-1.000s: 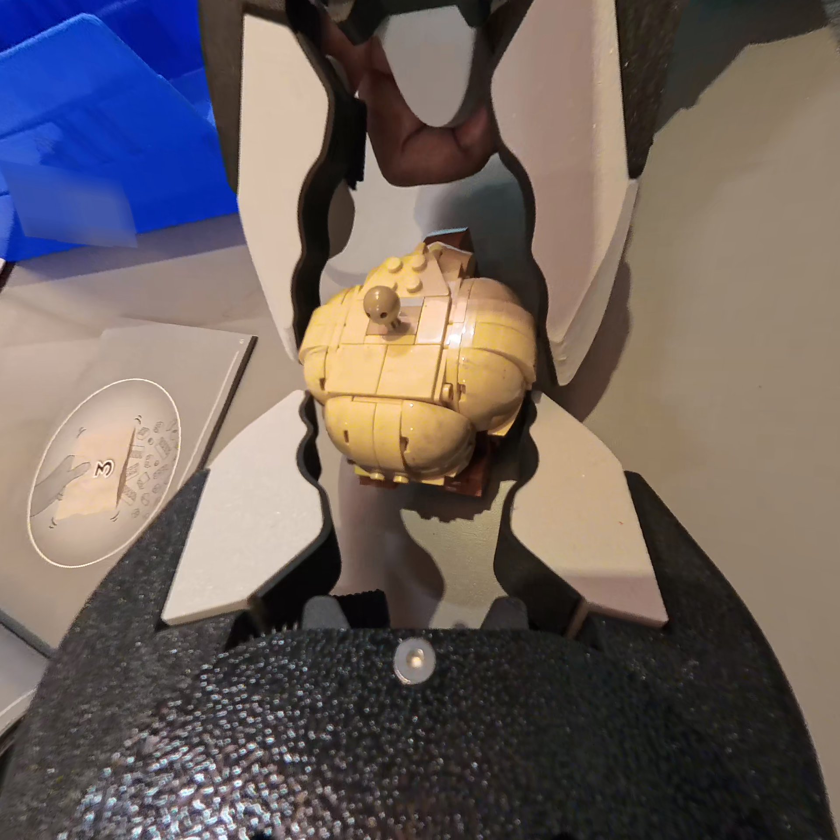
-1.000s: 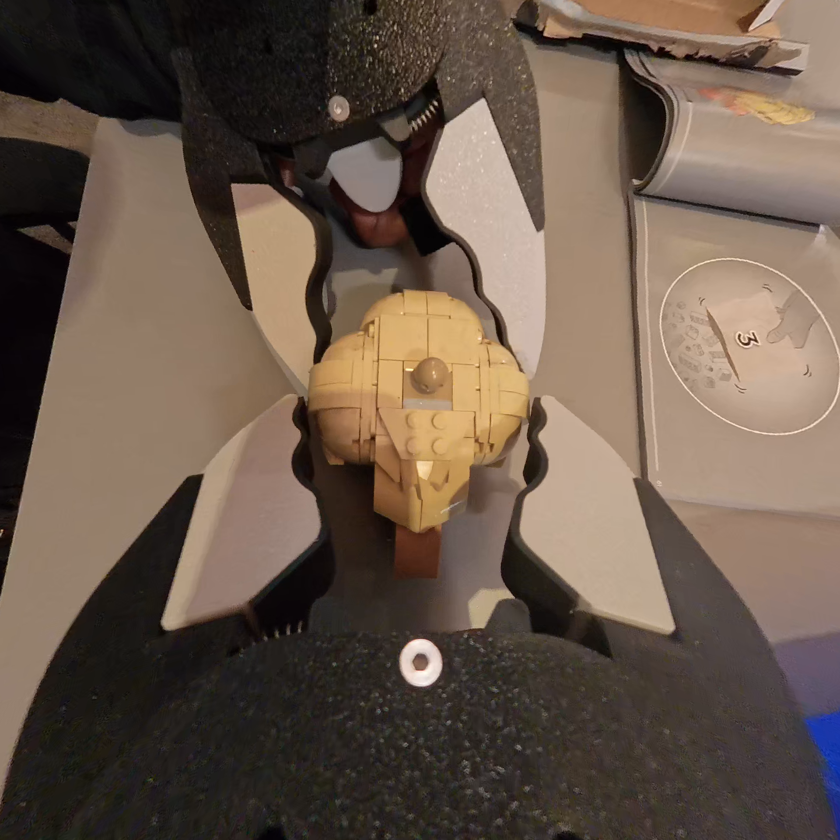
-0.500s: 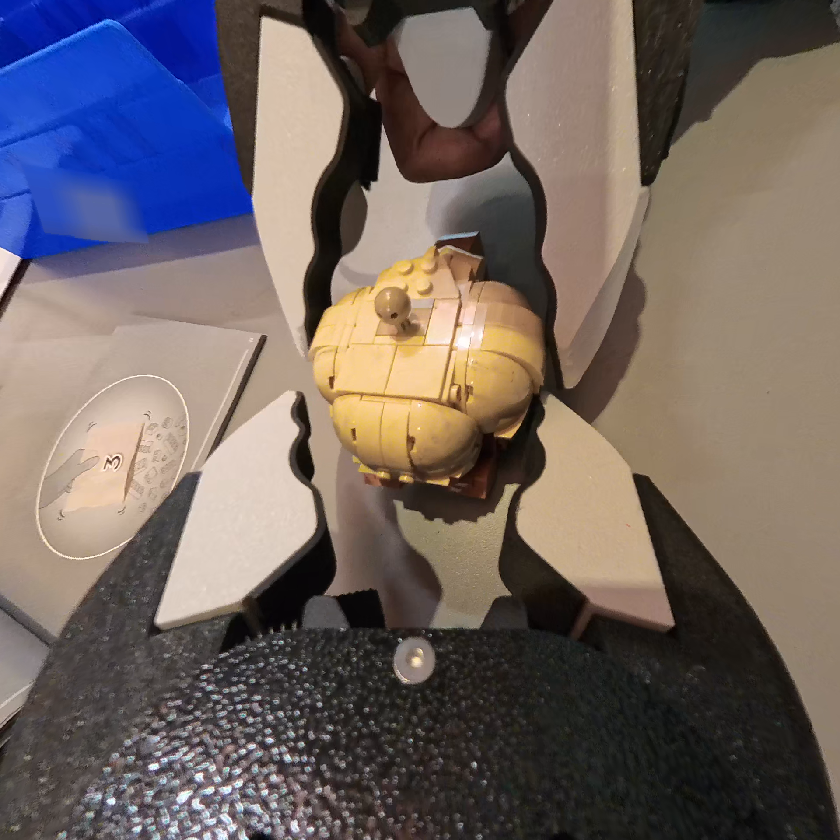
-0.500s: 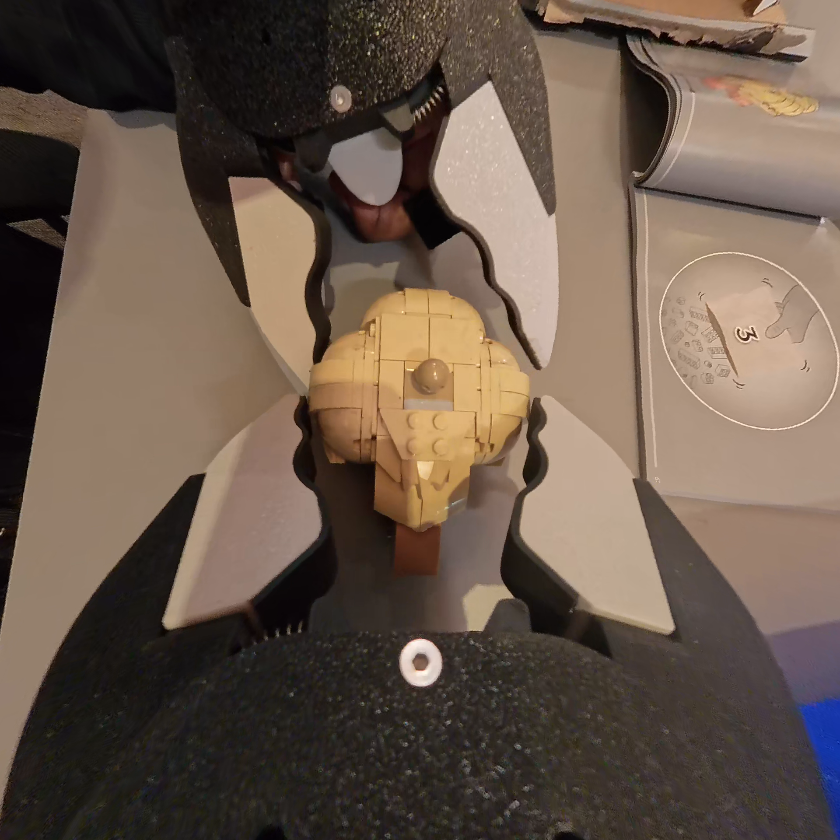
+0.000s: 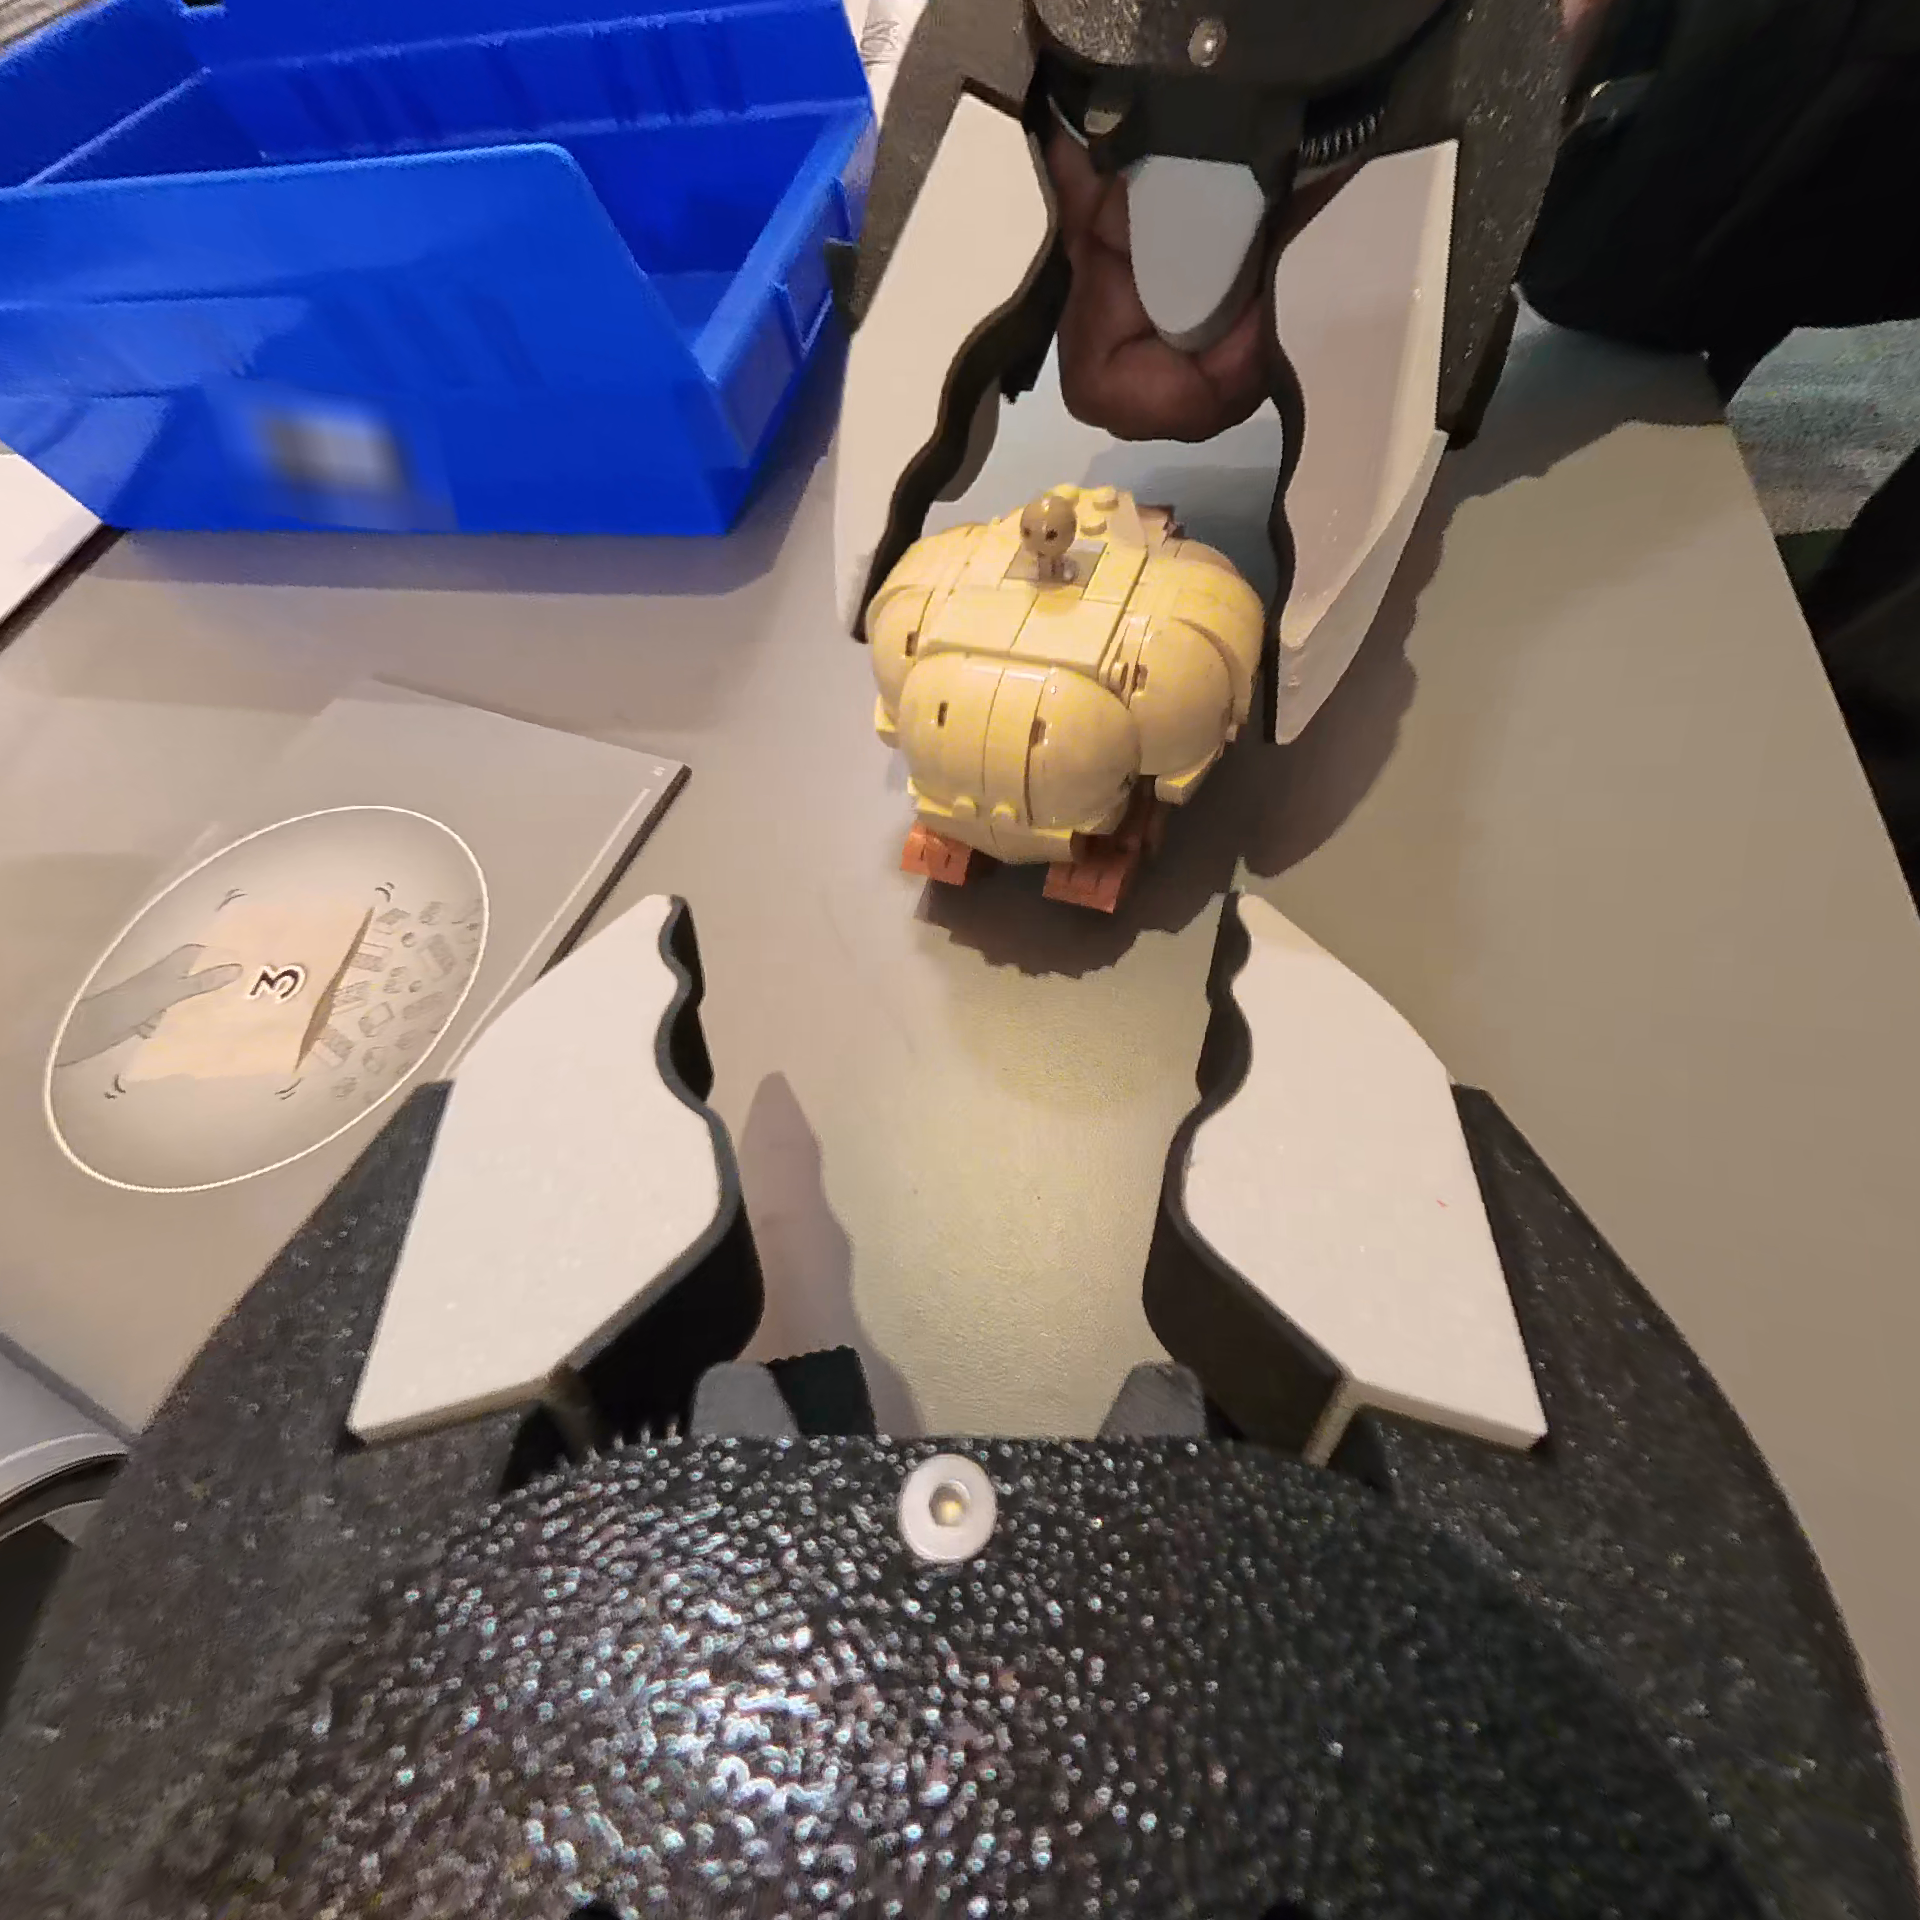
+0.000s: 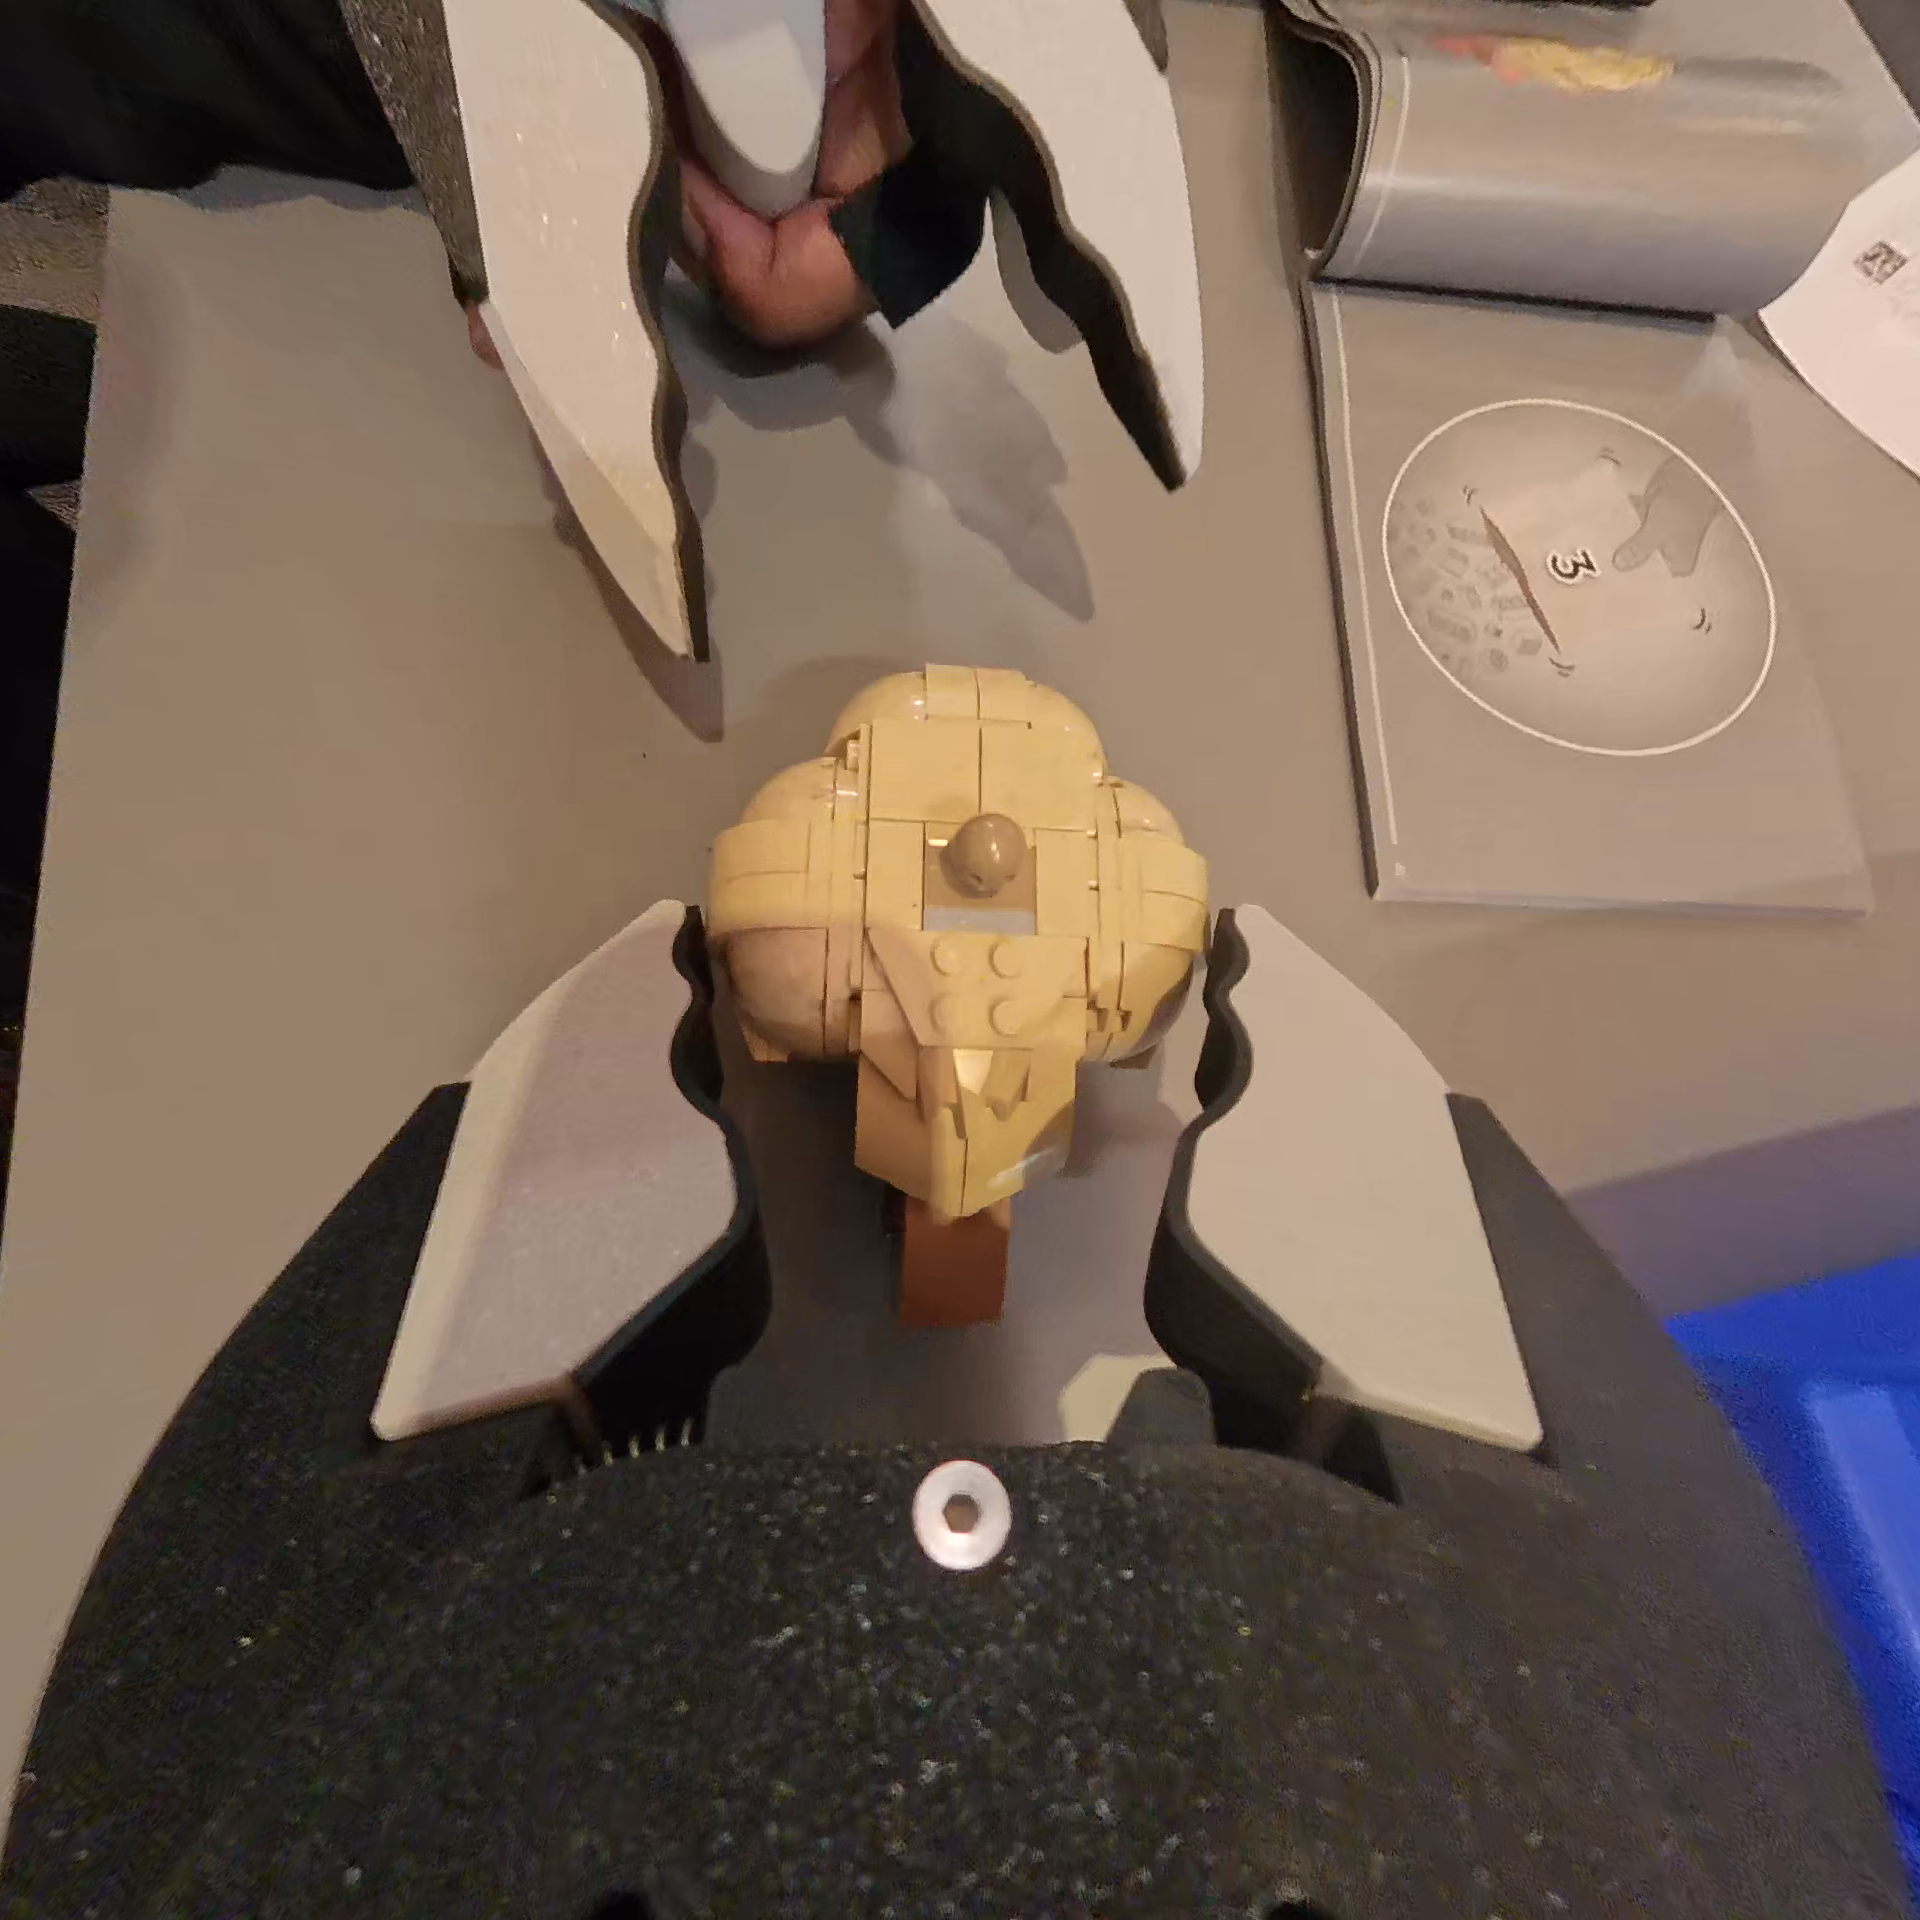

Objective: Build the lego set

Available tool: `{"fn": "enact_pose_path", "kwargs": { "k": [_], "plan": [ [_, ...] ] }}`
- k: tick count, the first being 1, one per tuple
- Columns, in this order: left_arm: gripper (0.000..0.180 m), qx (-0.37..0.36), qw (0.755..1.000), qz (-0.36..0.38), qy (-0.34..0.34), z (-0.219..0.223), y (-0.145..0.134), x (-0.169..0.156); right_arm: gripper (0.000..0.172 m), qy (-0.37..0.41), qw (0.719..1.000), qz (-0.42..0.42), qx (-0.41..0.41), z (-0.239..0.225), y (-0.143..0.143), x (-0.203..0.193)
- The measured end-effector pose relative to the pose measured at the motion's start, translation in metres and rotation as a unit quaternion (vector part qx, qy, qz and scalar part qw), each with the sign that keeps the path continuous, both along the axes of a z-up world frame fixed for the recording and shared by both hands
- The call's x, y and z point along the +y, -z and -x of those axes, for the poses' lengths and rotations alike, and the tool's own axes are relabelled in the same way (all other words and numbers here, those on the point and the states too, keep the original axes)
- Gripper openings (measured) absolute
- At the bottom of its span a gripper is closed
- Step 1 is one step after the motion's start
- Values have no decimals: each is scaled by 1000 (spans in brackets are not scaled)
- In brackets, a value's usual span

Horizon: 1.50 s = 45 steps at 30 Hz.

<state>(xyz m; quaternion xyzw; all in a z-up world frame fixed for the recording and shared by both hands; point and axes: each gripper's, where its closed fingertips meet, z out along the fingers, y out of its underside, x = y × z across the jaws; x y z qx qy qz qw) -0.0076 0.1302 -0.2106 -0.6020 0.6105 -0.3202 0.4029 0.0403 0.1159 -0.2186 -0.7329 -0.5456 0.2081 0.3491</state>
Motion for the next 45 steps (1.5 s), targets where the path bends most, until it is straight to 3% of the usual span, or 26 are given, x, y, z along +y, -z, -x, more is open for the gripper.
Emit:
{"fn": "enact_pose_path", "kwargs": {
  "k": [9,14,21,29,34,40,45],
  "plan": [
    [92,-1,1000,-12,-25,3,0,12,90,15,999,8,30,-19,-3,-8],
    [92,-17,997,-12,-74,10,-5,34,88,21,994,5,104,-37,-34,-9],
    [92,-11,990,-41,-137,10,-12,72,88,23,989,-34,145,-52,-40,12],
    [92,4,991,-104,-82,-29,-13,78,83,13,983,-39,177,-54,-33,16],
    [86,-82,986,-114,-93,-52,-26,87,76,38,973,-56,221,-81,-48,18],
    [81,-118,974,-162,-106,-49,-38,87,70,101,968,-85,213,-106,-50,36],
    [78,-92,970,-197,-107,-49,-31,87,67,111,971,-83,197,-101,-42,37]
  ]
}}
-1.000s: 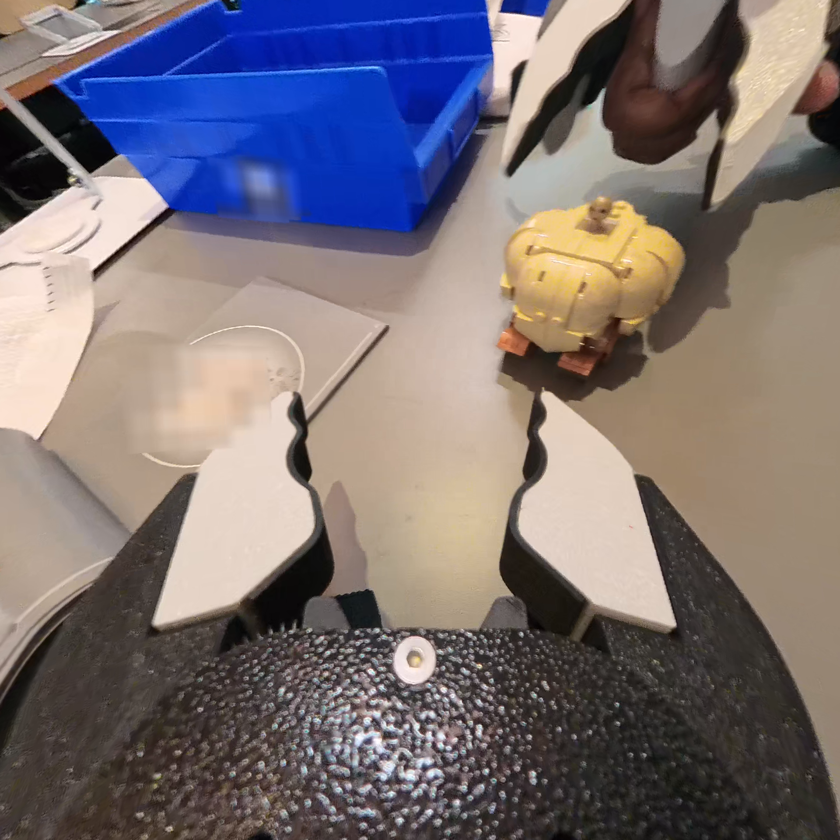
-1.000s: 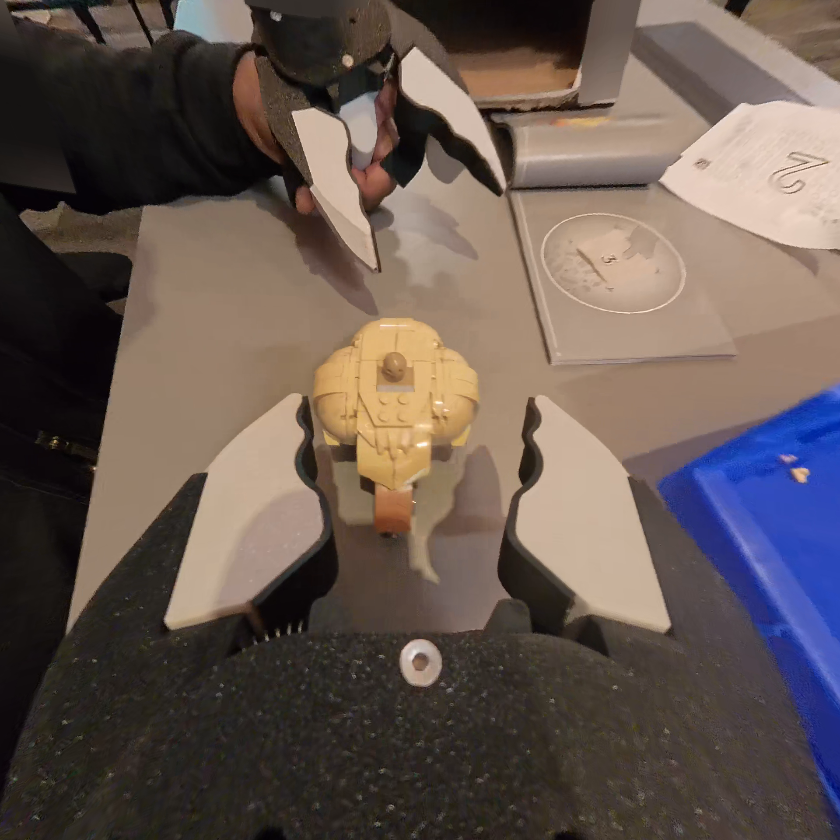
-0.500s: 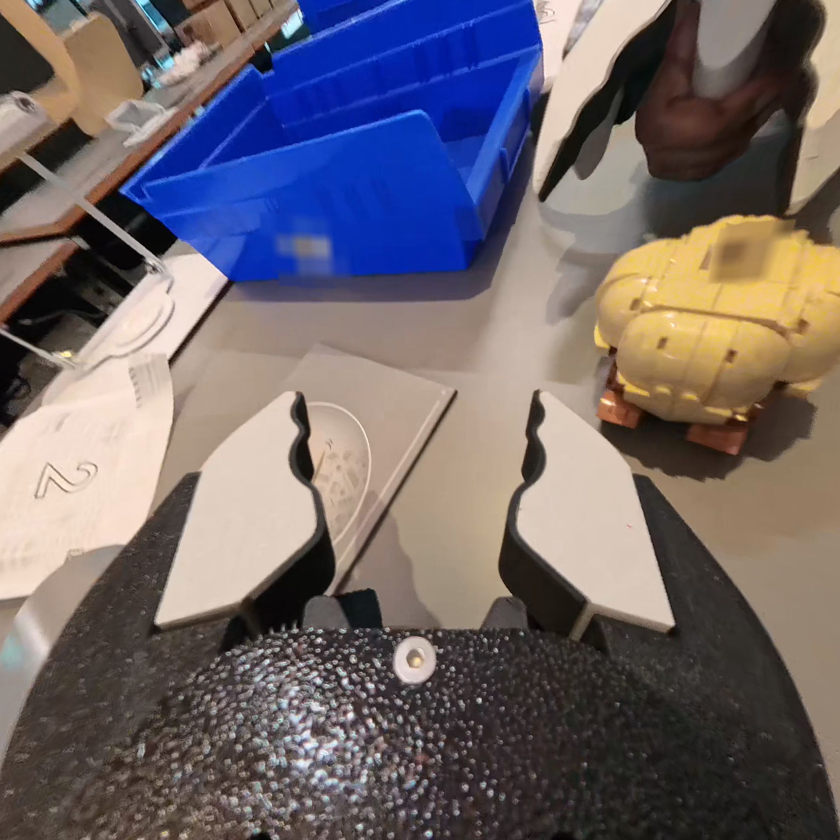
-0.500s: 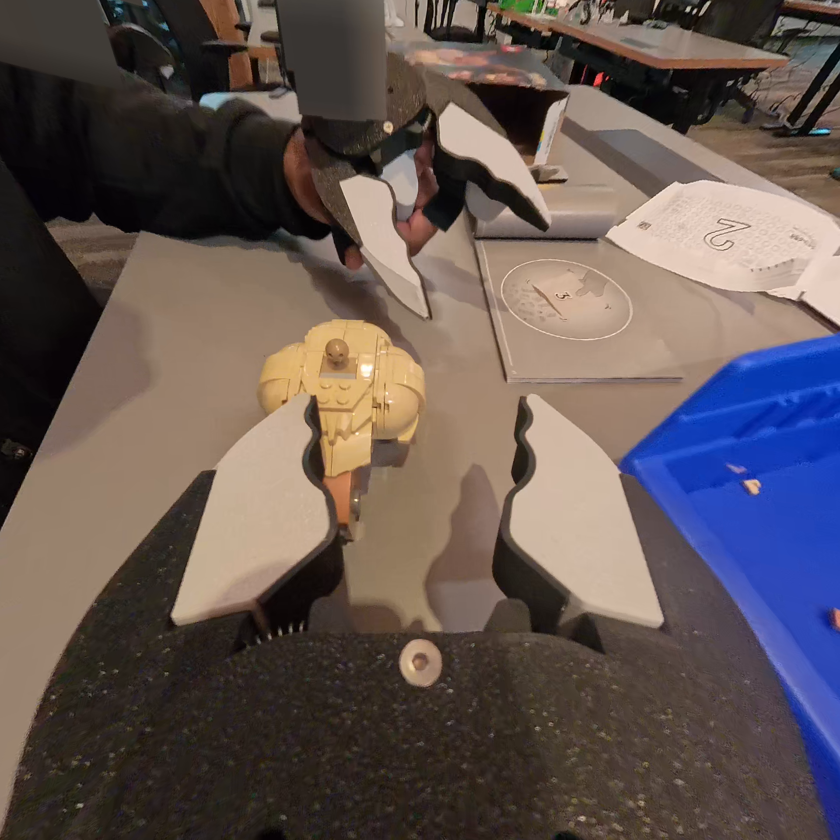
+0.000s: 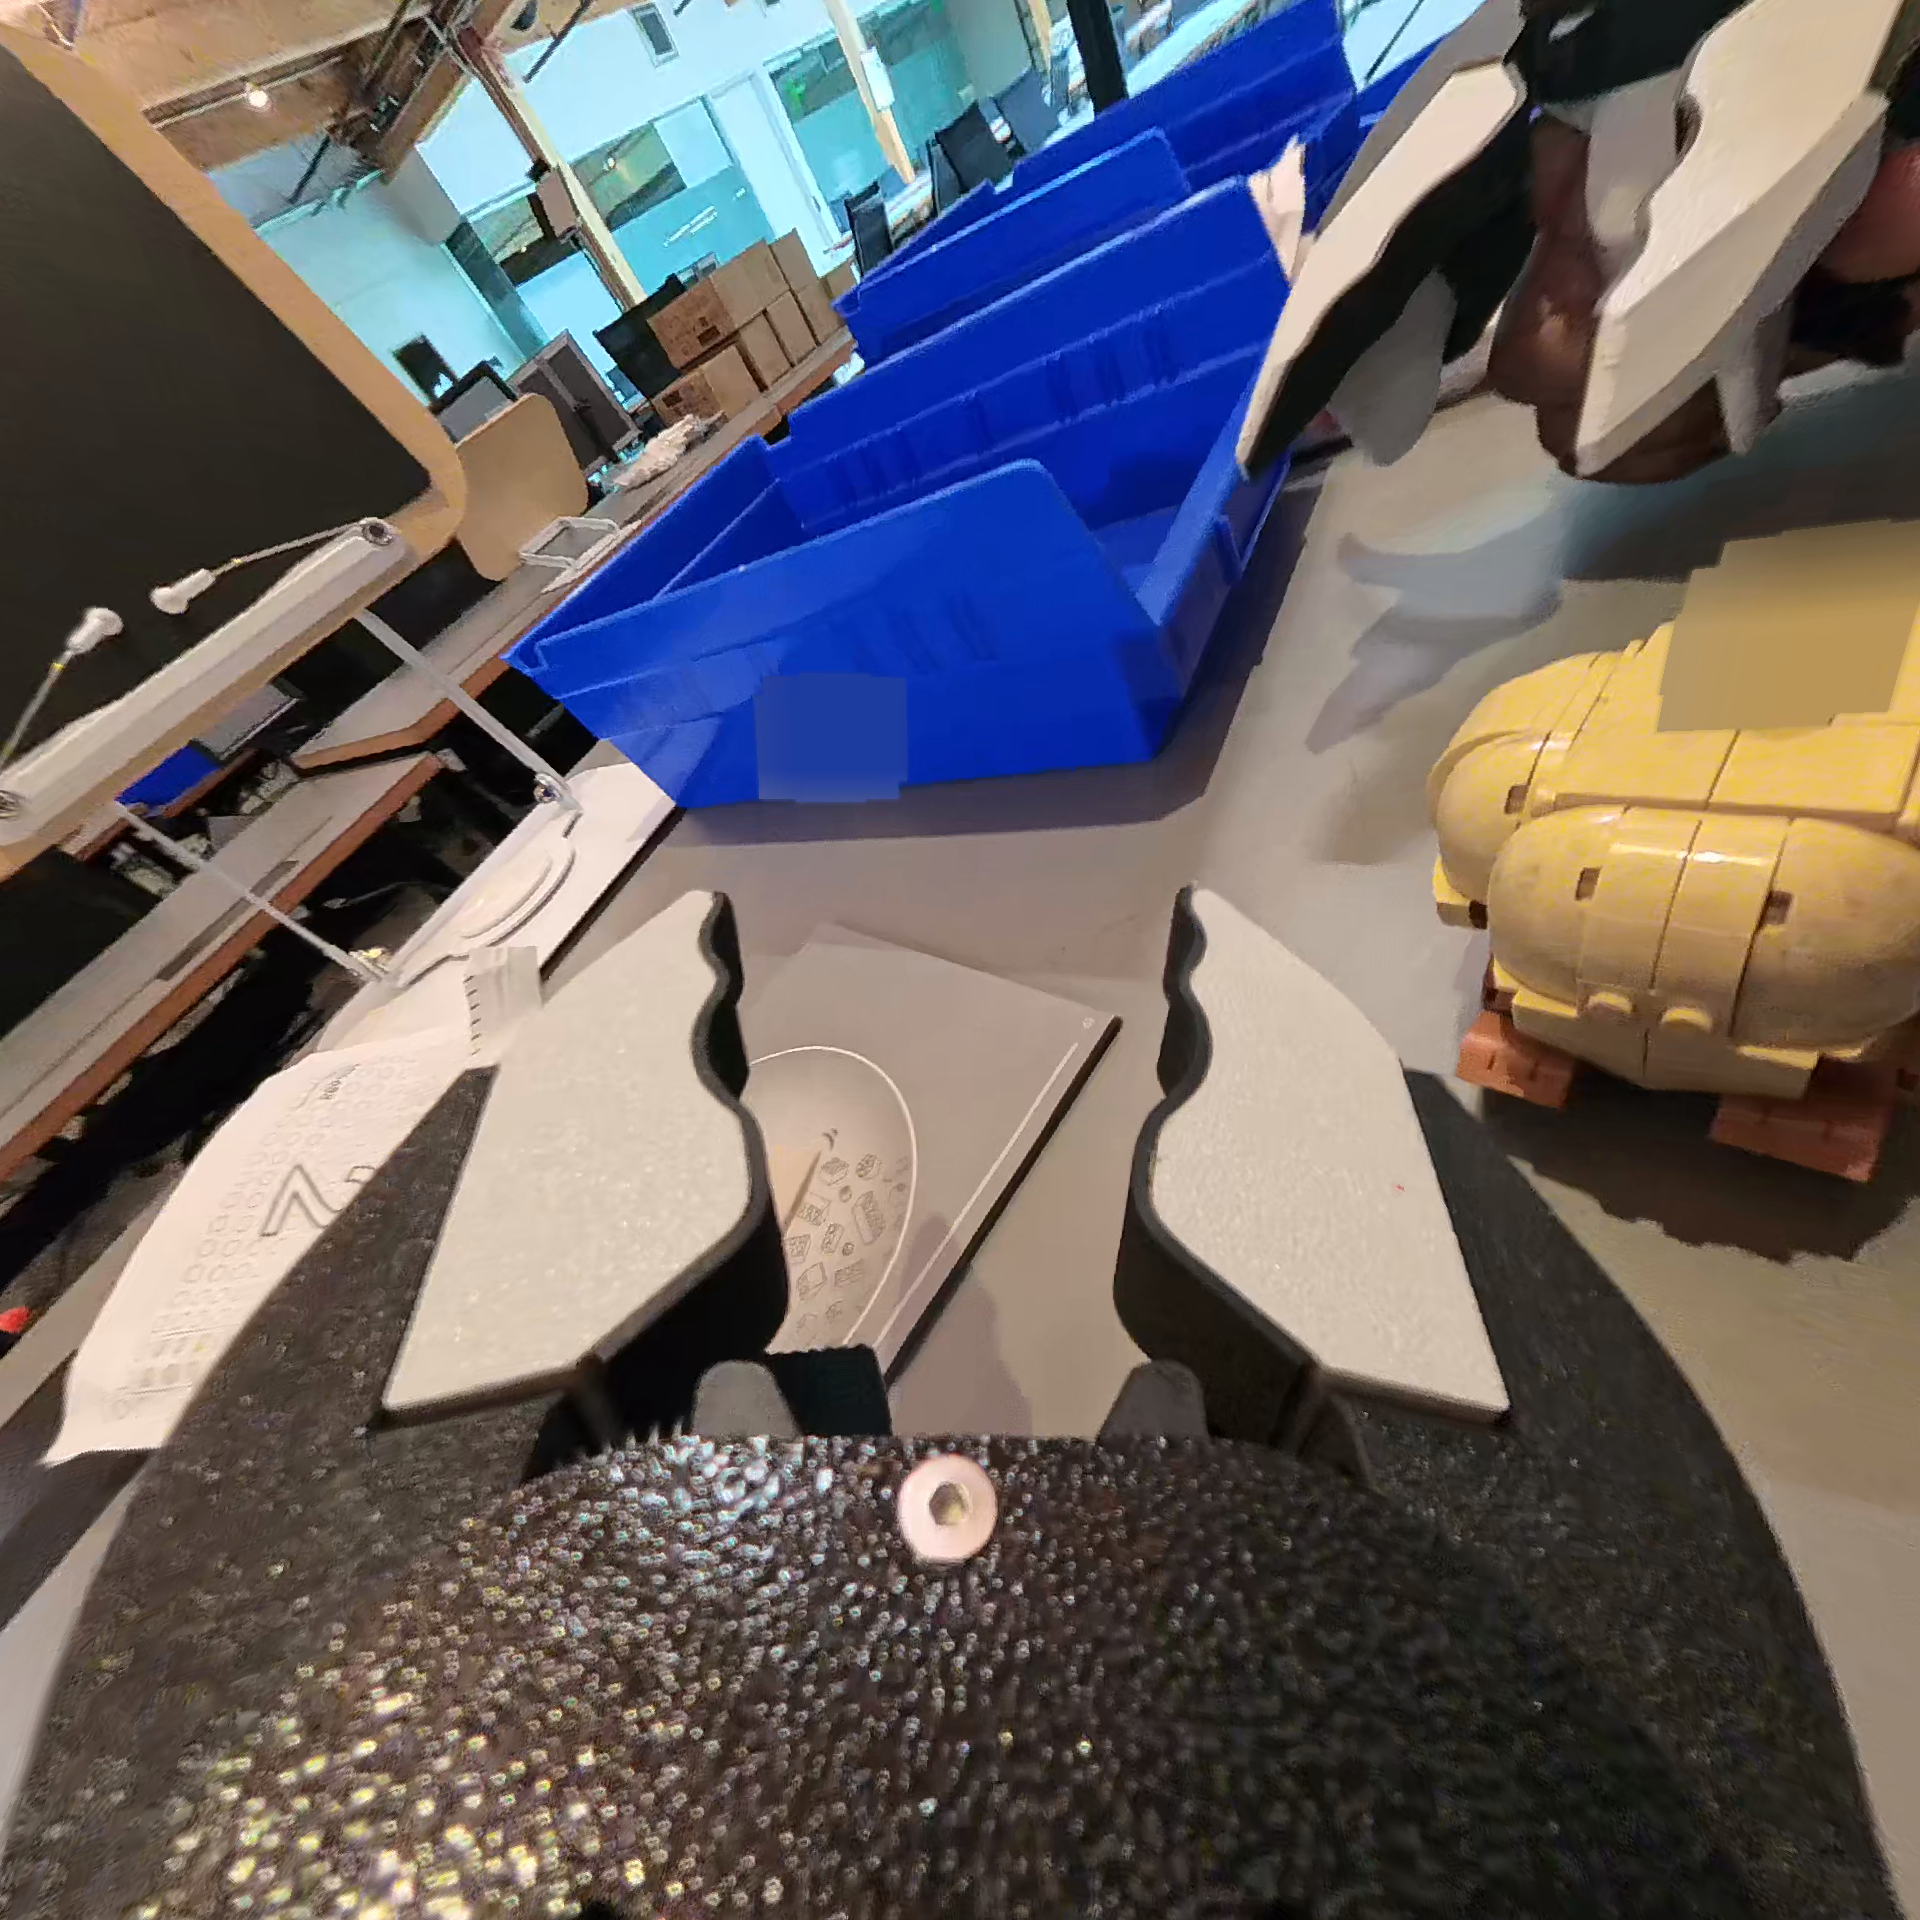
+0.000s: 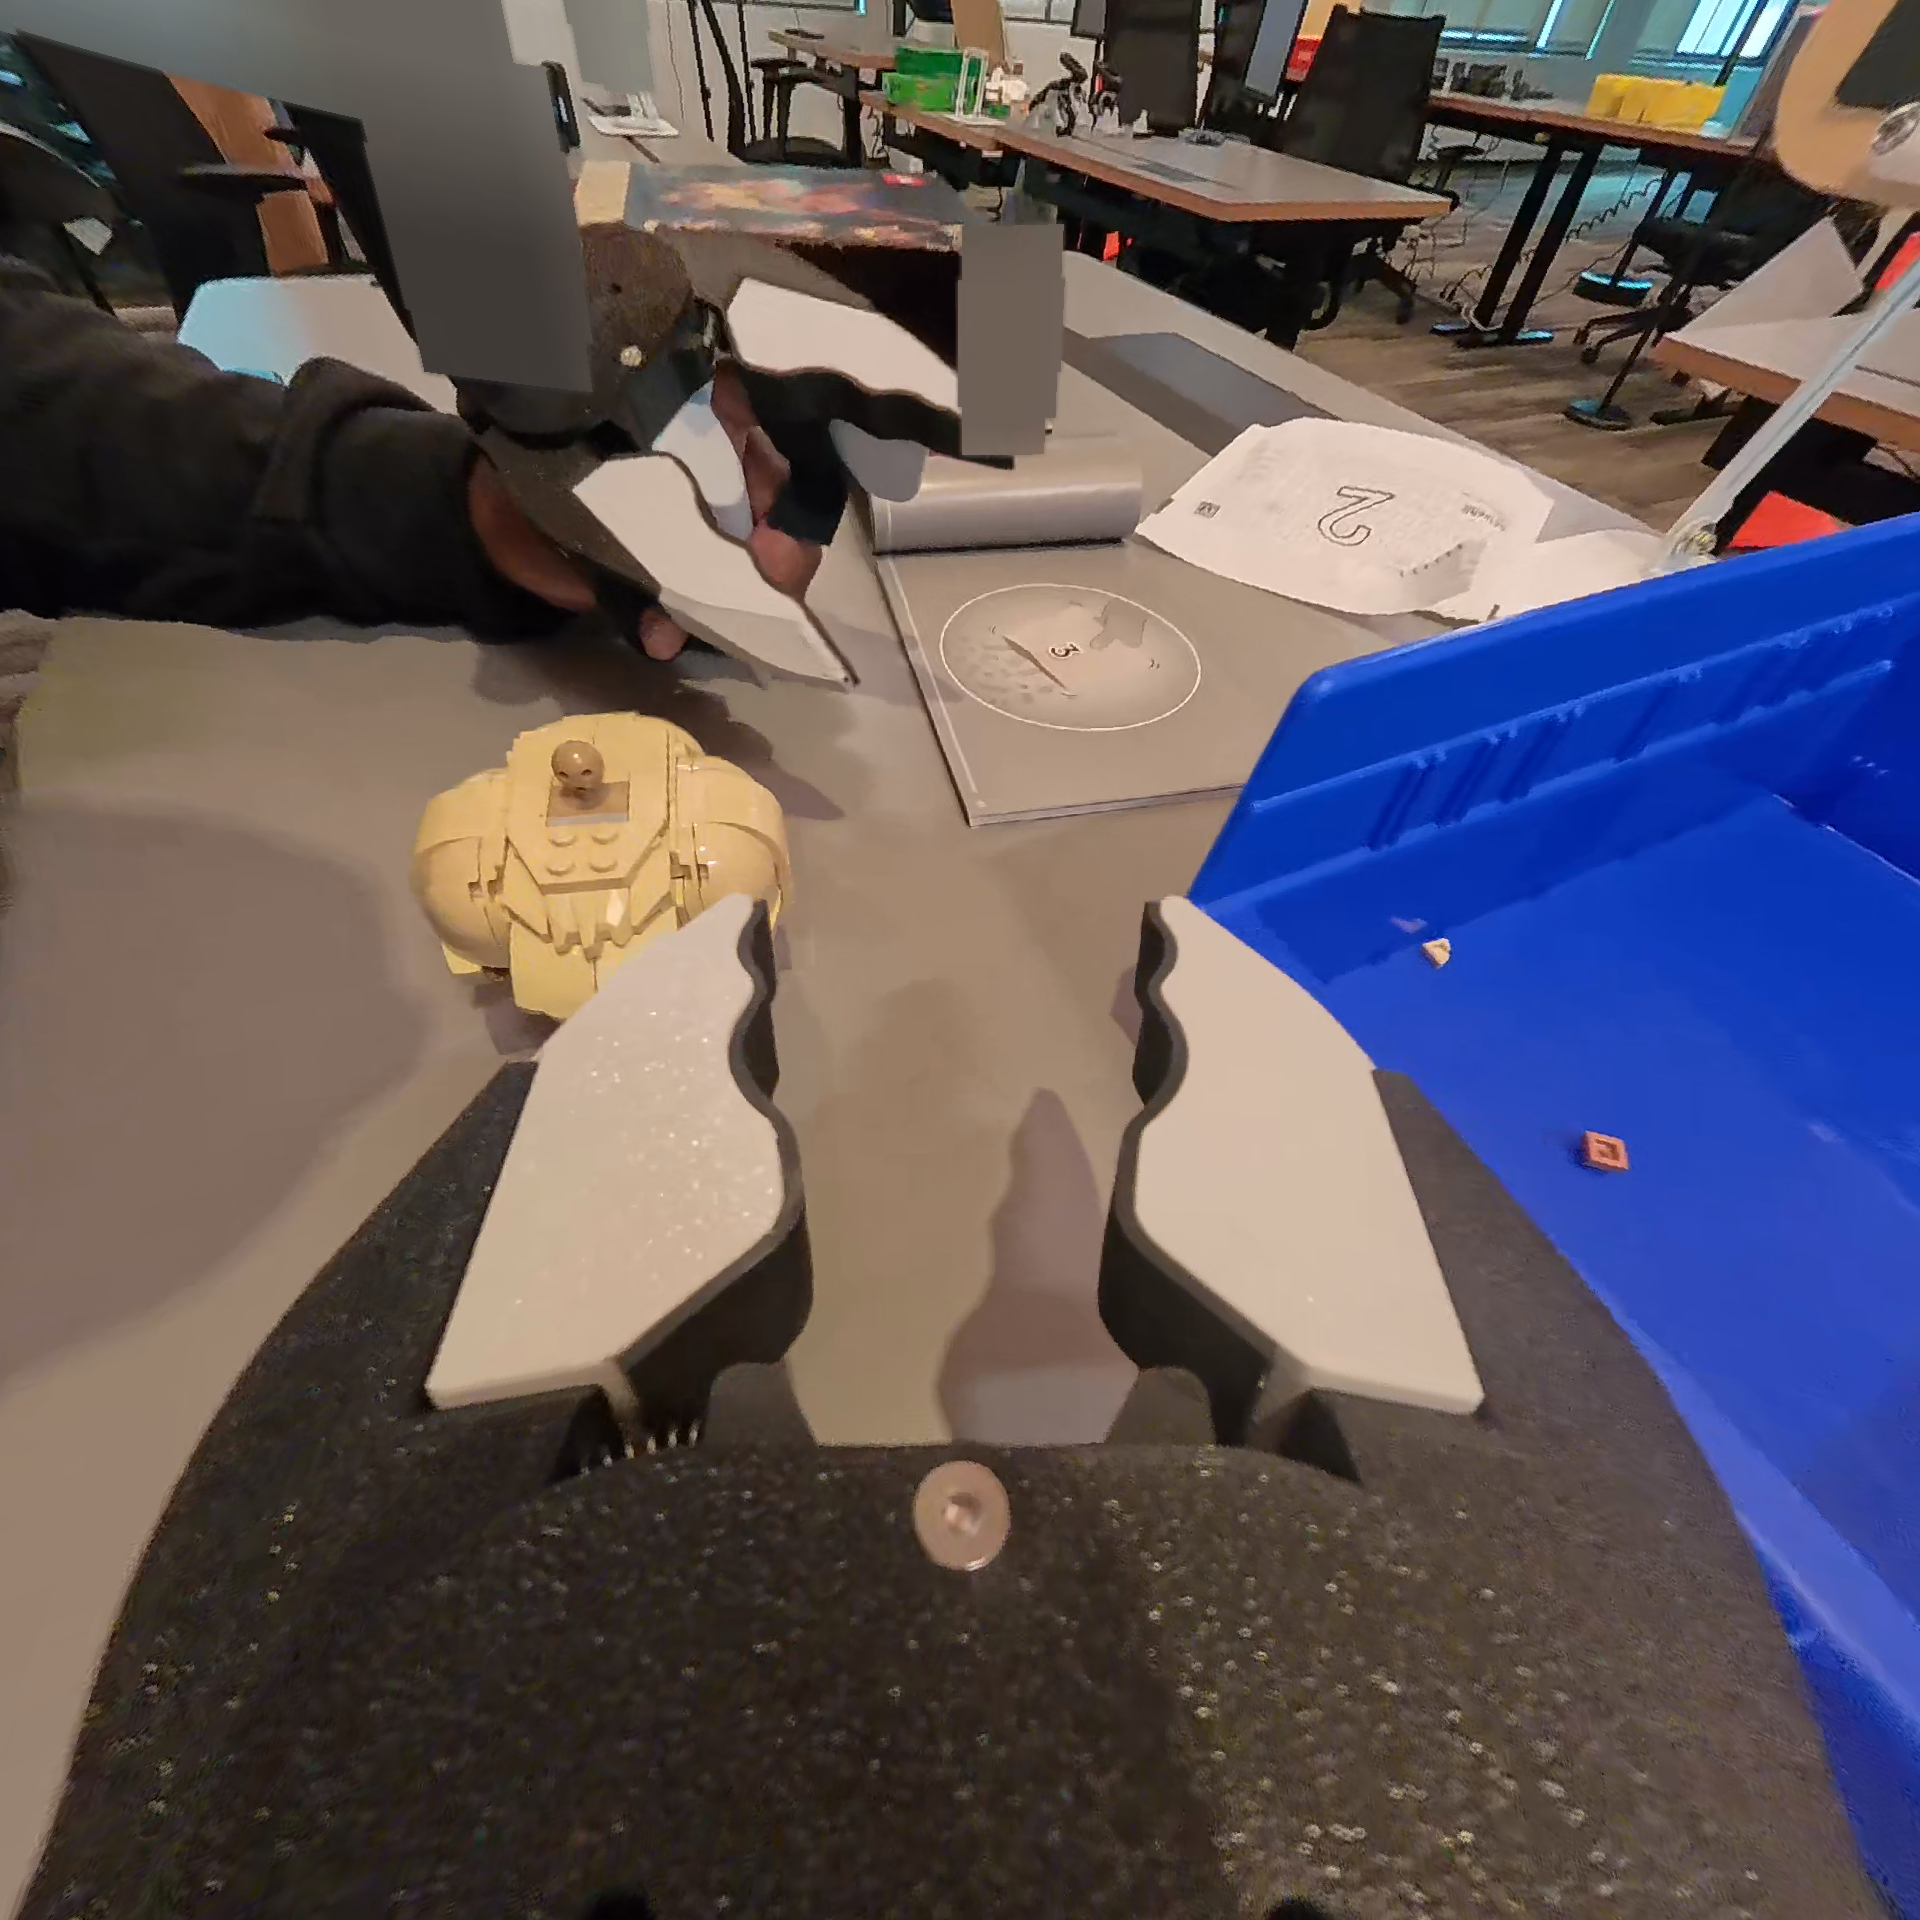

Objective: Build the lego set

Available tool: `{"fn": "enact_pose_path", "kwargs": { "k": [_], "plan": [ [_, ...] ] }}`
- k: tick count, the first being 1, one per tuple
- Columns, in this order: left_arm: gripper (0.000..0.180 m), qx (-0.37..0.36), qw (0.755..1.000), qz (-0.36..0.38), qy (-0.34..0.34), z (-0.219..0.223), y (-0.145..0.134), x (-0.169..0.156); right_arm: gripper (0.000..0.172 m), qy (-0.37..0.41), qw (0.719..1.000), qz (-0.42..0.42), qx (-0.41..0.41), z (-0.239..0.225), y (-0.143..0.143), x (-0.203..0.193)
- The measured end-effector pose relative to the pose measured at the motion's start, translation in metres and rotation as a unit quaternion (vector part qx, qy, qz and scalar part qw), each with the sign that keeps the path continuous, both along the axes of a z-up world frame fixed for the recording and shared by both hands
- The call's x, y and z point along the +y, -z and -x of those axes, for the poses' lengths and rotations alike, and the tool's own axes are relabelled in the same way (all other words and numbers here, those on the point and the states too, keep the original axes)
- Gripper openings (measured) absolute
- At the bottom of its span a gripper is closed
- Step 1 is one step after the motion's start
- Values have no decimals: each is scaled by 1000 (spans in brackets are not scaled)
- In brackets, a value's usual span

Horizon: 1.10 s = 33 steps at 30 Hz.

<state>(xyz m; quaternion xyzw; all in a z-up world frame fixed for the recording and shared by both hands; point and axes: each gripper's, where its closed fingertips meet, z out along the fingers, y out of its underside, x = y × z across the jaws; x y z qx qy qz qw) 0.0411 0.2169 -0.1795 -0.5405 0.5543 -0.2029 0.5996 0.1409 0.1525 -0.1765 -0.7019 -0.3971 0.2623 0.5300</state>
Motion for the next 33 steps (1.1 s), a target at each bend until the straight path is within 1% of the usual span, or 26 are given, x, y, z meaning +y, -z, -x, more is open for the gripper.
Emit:
{"fn": "enact_pose_path", "kwargs": {
  "k": [5,8,10,12,14,15,17,19,20,22,23,25,28,31,33],
  "plan": [
    [77,31,999,-10,-20,0,8,5,65,6,999,1,-36,4,13,1],
    [76,43,998,-5,-55,6,12,16,65,17,999,-2,-38,2,13,4],
    [75,53,994,16,-97,14,15,31,64,26,999,-5,-33,0,11,6],
    [72,60,987,52,-143,24,15,50,63,36,999,-7,-28,-3,10,9],
    [73,96,977,80,-174,29,11,70,63,43,999,-6,-23,-5,9,11],
    [74,129,971,86,-183,30,8,81,63,45,999,-4,-22,-6,9,12],
    [81,186,958,69,-209,33,-7,111,63,47,999,-2,-20,-6,9,12],
    [82,240,940,67,-234,42,-20,149,63,45,999,-2,-18,-5,8,11],
    [84,264,928,81,-250,50,-22,172,64,44,999,-2,-18,-5,8,10],
    [90,300,908,130,-264,68,-17,221,64,38,999,0,-19,-2,7,8],
    [89,305,903,162,-256,75,-11,242,64,36,999,-1,-20,-1,7,7],
    [86,291,897,237,-232,85,2,277,64,34,999,-3,-20,0,6,6],
    [84,250,895,313,-197,91,21,311,63,29,999,4,-20,2,8,5],
    [87,233,895,331,-190,95,37,334,63,25,999,10,-21,3,11,5],
    [87,245,893,333,-176,96,47,338,63,23,999,17,-23,4,14,5]
  ]
}}
